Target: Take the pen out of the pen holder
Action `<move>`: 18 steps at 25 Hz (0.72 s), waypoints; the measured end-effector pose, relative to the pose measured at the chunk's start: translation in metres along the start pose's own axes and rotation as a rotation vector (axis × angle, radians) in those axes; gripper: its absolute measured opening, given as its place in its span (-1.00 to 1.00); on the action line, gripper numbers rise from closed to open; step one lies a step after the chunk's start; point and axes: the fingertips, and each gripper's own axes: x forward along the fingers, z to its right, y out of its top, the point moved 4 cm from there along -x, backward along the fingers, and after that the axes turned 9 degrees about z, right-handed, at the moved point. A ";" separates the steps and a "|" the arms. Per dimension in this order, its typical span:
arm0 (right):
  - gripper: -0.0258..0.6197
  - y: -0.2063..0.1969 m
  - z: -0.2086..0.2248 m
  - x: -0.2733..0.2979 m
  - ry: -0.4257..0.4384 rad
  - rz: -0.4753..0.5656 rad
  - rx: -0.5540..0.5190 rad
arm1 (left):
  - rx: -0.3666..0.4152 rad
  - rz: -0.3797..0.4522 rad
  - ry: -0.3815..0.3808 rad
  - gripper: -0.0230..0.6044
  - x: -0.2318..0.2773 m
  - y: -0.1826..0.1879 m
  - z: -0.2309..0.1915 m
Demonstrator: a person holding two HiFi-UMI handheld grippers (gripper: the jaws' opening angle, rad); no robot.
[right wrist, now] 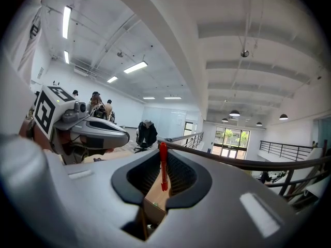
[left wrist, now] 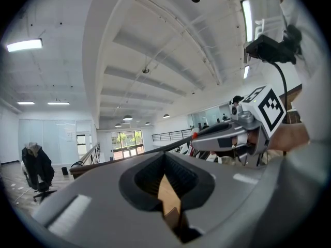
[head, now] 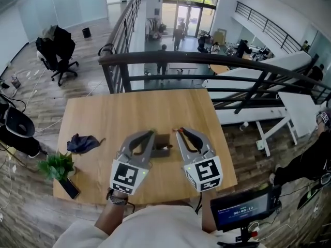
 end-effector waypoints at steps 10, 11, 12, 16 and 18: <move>-0.80 -0.004 0.006 -0.007 -0.004 0.004 0.021 | -0.006 -0.002 0.003 -0.93 0.004 -0.001 0.008; -0.80 -0.004 0.007 -0.008 -0.004 0.004 0.021 | -0.007 -0.001 0.003 -0.93 0.004 -0.001 0.009; -0.80 -0.005 0.006 -0.008 -0.004 0.002 0.022 | -0.008 0.000 0.003 -0.93 0.003 -0.001 0.009; -0.80 -0.003 0.004 -0.006 -0.002 -0.003 0.022 | -0.012 -0.001 0.005 -0.93 0.002 0.000 0.006; -0.80 -0.002 0.004 -0.004 -0.002 -0.002 0.021 | -0.015 0.000 0.004 -0.93 0.002 0.000 0.006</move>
